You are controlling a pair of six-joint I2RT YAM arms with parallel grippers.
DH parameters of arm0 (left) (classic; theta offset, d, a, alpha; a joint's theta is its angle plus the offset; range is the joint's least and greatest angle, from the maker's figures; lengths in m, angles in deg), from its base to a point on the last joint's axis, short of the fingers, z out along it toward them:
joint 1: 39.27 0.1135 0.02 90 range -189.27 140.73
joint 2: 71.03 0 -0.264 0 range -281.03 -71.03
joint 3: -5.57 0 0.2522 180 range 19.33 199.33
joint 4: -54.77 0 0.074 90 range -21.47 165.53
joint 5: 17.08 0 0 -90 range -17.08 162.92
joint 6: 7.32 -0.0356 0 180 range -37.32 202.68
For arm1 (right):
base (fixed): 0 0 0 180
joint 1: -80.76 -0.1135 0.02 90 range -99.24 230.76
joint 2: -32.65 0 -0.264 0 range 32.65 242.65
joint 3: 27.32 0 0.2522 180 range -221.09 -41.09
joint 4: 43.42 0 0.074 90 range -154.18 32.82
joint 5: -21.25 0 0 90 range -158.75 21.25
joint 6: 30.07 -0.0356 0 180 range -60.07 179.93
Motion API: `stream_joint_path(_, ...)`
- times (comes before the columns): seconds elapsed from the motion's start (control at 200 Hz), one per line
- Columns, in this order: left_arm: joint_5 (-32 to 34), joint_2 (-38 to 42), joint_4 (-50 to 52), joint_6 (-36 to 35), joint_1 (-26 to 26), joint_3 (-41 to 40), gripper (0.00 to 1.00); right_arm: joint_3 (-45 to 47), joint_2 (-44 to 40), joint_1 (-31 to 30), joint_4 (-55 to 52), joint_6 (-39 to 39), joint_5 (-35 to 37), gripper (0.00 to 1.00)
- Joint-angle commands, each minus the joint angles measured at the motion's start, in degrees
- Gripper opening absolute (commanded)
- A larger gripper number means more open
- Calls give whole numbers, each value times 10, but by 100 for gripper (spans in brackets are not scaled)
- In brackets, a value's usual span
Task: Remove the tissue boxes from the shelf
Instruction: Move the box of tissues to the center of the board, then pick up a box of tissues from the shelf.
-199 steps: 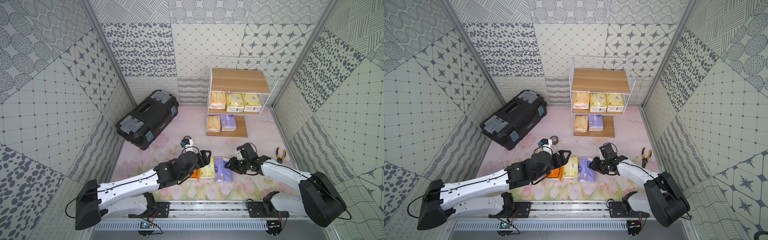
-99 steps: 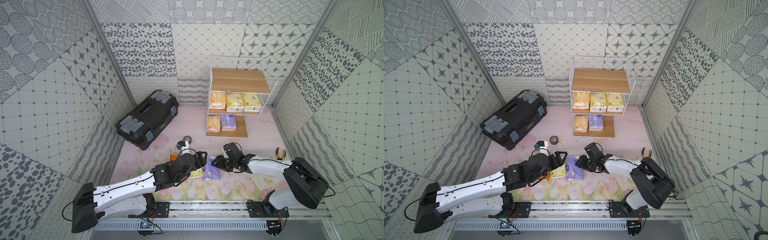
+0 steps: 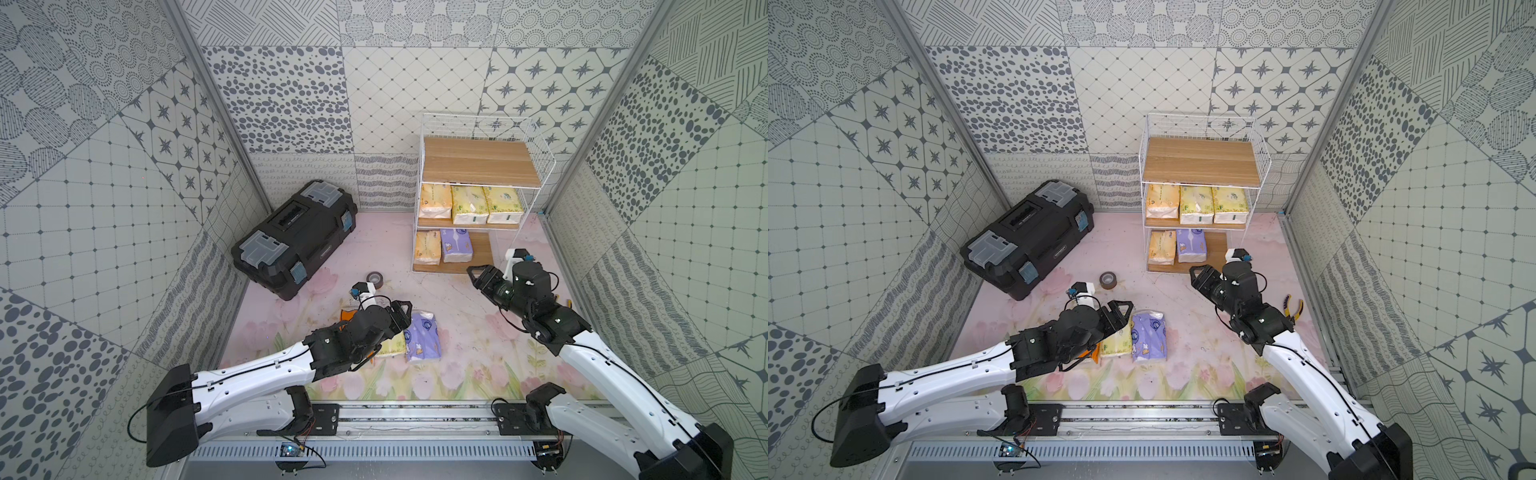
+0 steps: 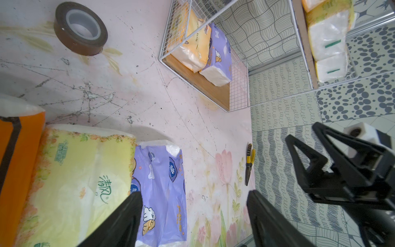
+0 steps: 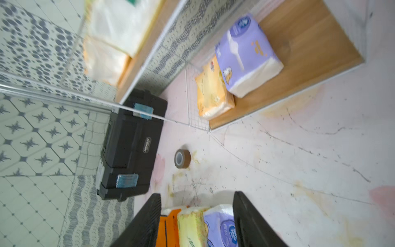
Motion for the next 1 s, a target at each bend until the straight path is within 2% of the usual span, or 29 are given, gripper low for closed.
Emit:
stream_joint_path(0.0,1,-10,-70,21,4,-12,81,-49,19,23,-19,-24,43,58)
stream_joint_path(0.135,4,-14,-77,22,5,-12,81,-106,69,49,-19,-67,31,59)
stream_joint_path(0.425,1,-10,-86,23,4,-18,81,-206,154,51,-36,-137,62,59)
stream_joint_path(0.545,2,-7,-99,27,4,-28,81,-231,168,51,-36,-146,91,59)
stream_joint_path(0.665,8,-1,-115,39,5,-42,80,-251,184,51,-37,-159,117,54)
stream_joint_path(0.996,11,-2,-127,49,5,-53,80,-319,249,51,-41,-171,126,49)
